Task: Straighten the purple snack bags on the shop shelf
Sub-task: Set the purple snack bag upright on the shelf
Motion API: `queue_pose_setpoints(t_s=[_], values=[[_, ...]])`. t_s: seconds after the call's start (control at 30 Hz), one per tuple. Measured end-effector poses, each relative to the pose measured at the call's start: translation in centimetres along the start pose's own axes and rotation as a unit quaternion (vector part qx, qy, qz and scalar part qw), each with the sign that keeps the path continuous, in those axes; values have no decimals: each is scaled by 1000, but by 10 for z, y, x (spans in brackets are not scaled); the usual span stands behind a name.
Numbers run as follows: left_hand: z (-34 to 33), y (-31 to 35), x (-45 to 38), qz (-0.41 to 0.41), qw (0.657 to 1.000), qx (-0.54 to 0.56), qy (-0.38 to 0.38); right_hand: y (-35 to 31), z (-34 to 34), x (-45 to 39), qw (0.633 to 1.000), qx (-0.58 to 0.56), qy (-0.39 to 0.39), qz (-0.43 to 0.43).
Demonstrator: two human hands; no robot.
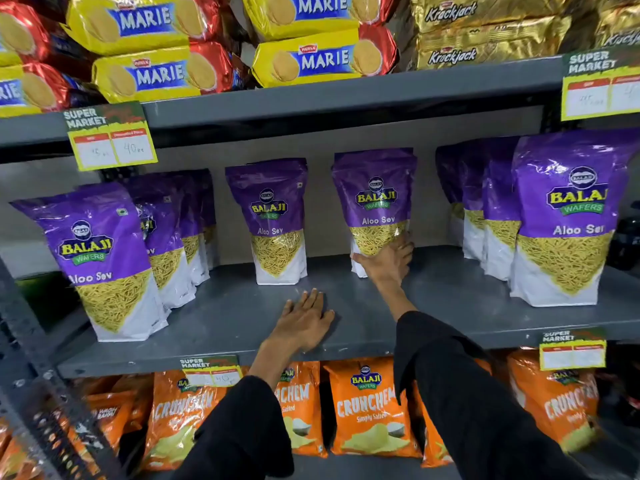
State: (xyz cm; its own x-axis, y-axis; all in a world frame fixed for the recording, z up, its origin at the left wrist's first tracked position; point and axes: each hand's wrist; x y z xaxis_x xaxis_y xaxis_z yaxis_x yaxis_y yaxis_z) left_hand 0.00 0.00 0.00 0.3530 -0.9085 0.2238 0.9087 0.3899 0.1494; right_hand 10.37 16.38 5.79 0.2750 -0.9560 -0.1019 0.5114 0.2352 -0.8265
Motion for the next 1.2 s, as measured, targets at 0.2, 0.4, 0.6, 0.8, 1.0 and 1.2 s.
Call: queue_pose_setpoints(t_s=[0.2, 0.4, 0.6, 0.8, 1.0, 1.2], values=[[-2, -3, -2, 2, 1000, -3, -5, 0, -8, -6, 1000, -9, 20, 1], [-1, -3, -1, -1, 1000, -6, 1, 4, -8, 0, 999, -16, 41, 10], [1, 0, 2, -3, 1000, 3, 4, 18, 3, 20, 999, -14, 39, 29], [3, 3, 6, 4, 1000, 0, -1, 31, 16, 51, 997, -22, 46, 54], [4, 5, 10, 16, 1000, -1, -9, 41, 26, 81, 997, -19, 43, 64], [6, 10, 17, 19, 1000, 3, -10, 50, 34, 102, 996, -18, 49, 75]])
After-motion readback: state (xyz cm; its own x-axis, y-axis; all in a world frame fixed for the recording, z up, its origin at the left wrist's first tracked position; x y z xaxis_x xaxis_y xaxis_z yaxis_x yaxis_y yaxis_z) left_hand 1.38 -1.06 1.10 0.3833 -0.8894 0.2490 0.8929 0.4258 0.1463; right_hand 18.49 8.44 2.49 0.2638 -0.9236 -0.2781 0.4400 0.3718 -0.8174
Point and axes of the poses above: each hand's wrist, its own x-axis away from the middle knuckle, its own z-axis out of the back of the hand, y = z × x, and after that the axes turned 14 degrees about -y, right-handed
